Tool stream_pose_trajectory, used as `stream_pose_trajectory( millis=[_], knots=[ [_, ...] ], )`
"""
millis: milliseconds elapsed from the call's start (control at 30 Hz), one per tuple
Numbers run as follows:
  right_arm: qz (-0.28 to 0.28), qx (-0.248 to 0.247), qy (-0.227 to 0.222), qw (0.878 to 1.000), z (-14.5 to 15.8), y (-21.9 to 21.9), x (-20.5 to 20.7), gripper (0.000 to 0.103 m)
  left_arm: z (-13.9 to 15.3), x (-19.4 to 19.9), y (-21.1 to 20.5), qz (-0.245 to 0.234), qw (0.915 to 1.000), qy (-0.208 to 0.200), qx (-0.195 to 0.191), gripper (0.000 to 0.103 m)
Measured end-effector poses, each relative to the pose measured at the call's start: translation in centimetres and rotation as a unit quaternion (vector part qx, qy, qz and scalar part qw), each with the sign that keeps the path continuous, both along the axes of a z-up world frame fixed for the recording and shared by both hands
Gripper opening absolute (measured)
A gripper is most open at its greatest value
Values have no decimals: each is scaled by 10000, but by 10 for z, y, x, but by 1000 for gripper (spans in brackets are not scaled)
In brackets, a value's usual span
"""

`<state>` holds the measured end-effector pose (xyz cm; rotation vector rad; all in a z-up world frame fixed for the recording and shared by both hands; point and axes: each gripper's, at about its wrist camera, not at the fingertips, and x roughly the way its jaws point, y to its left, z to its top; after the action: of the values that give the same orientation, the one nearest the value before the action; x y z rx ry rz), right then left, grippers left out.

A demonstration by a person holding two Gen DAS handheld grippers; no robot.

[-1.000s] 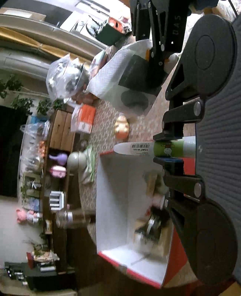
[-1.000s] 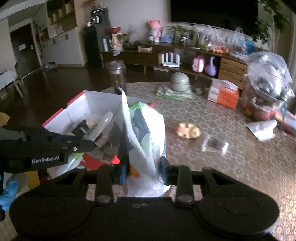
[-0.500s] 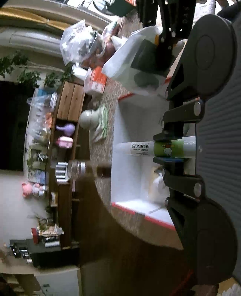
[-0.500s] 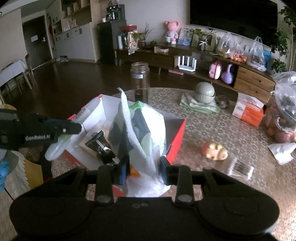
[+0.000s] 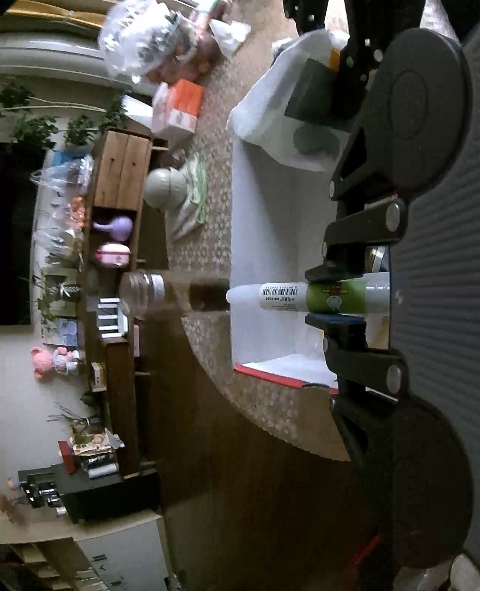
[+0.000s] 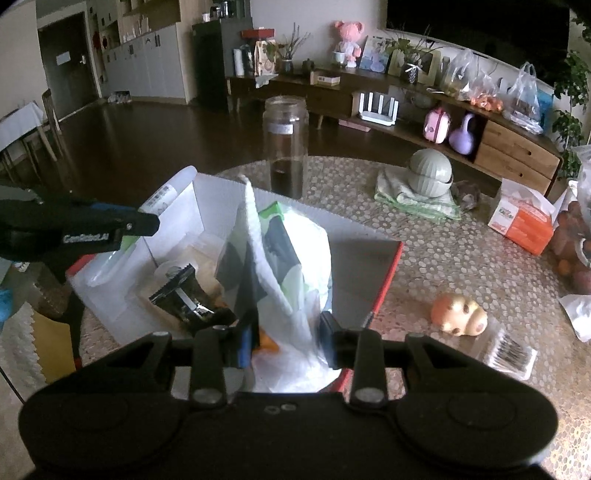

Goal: Organize objects
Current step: 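Carry the white-green tube and white plastic bag over the red box, then open both tools to drop the tube and plastic bag into the box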

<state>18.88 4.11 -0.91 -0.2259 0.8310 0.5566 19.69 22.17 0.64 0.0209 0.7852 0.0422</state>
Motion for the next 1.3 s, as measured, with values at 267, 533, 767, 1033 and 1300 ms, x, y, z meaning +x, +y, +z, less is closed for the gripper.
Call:
stream_pose_trajectory(
  millis=[267, 533, 767, 1033, 1300],
  knots=[
    [54, -246, 74, 9997, -23, 19, 8, 37, -32, 22, 1, -72, 9988, 376, 289, 16],
    [144, -601, 143, 9980, -45, 35, 15, 38, -53, 30, -2, -179, 9971, 621, 404, 16],
    [376, -822, -16, 9959, -53, 41, 6, 47, -65, 32, -4, -224, 9959, 779, 401, 17],
    [383, -664, 98, 9970, -48, 32, 7, 59, -66, 29, -1, -245, 9954, 863, 336, 18],
    [446, -424, 106, 9980, -37, 21, -2, 62, -61, 21, -2, -115, 9966, 786, 199, 51]
  ],
)
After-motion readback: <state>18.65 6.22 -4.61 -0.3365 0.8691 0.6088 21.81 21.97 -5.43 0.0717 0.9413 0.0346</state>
